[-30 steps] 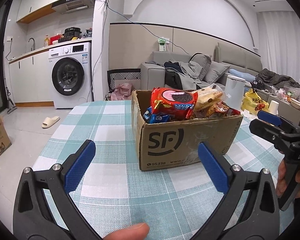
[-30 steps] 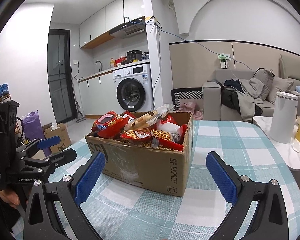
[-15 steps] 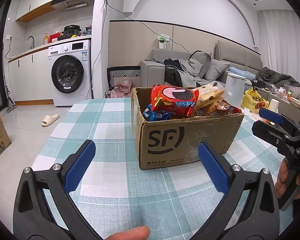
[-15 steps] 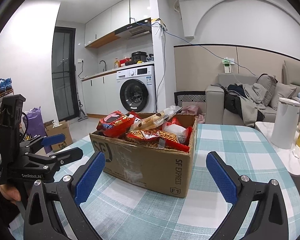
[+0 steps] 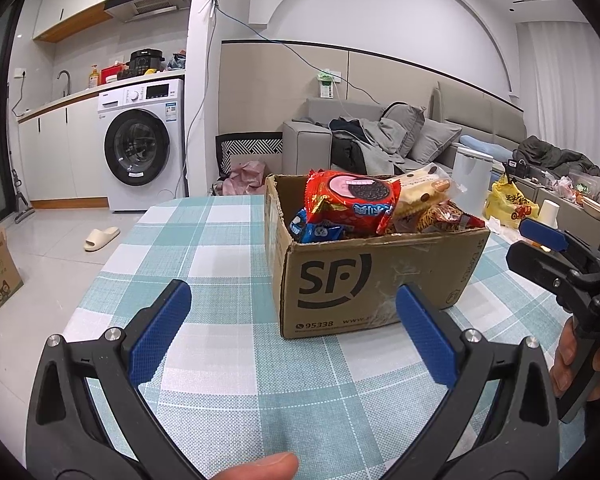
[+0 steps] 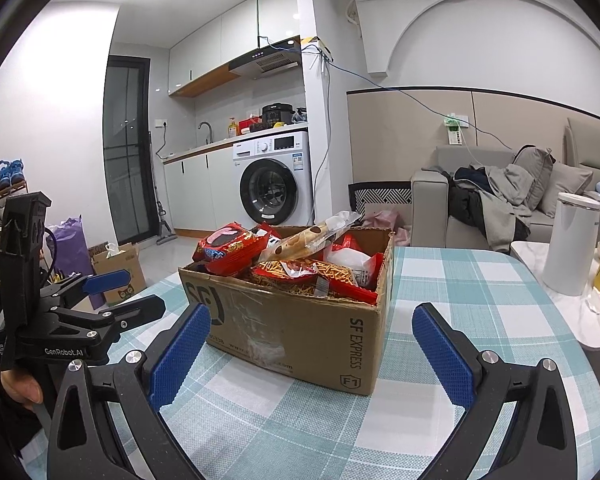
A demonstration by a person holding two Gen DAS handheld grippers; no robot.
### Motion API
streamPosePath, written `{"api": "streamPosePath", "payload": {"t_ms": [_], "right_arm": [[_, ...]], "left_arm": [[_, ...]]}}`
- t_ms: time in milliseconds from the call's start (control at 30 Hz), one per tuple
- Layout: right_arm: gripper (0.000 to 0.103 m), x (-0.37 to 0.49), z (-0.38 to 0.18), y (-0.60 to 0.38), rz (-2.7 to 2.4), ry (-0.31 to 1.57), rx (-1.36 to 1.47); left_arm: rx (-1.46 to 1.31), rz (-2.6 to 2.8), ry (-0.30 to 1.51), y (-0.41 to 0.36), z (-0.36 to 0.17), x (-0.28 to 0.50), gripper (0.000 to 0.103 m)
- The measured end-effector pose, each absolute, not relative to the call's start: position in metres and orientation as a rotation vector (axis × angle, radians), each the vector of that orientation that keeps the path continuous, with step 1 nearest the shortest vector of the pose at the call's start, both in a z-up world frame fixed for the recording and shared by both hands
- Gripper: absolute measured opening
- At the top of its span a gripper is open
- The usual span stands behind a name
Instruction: Organize snacks
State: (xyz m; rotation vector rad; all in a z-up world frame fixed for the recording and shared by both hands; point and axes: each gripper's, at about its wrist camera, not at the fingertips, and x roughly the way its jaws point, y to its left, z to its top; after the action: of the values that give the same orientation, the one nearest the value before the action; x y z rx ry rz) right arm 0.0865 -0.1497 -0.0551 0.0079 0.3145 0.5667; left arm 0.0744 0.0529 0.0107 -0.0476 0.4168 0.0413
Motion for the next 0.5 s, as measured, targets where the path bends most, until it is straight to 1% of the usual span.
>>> {"api": "streamPosePath", "payload": {"t_ms": [500], "right_arm": [[0.103, 0.0871, -0.0550, -0.1499, 0.567, 0.316, 0.009]], "left_arm": [[-0.046, 0.040, 0.413, 0.0530, 0.0110, 0.0752, 0.102]]}}
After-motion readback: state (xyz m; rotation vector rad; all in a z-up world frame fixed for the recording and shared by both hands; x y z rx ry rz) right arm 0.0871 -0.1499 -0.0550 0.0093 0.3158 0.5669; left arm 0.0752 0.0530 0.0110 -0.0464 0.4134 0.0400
